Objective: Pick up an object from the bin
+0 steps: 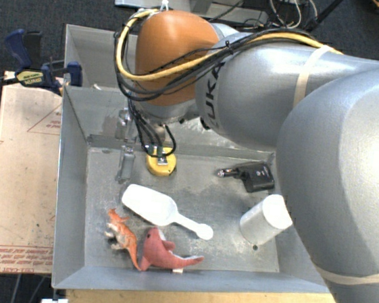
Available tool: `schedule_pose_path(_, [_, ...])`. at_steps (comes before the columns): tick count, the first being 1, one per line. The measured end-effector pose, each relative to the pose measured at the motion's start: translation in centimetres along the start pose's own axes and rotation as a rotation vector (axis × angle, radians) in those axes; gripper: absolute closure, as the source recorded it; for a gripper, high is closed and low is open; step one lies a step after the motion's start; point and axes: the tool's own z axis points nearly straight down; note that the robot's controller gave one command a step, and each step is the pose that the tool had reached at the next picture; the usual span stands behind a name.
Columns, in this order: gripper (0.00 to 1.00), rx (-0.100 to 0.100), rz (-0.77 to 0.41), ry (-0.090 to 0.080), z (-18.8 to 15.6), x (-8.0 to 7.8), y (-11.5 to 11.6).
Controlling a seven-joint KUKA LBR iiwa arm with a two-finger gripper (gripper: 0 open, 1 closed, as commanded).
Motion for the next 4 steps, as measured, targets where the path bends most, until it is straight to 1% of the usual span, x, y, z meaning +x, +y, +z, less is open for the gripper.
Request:
schedule_pose_path(1, [0.0,-0.001,0.003,-0.008,-0.5,-0.2,-0.1])
schedule_pose_path(2, [0.0,-0.003,0.088,-0.007,4.5,3.4,-3.6])
schedule_pose_path(3, [0.0,0.001,-0.037,-0.001,4.9,4.5,-6.6])
schedule_pose_path(4, [0.0,-0.002,-0.204,-0.007,4.9,5.8,-7.6])
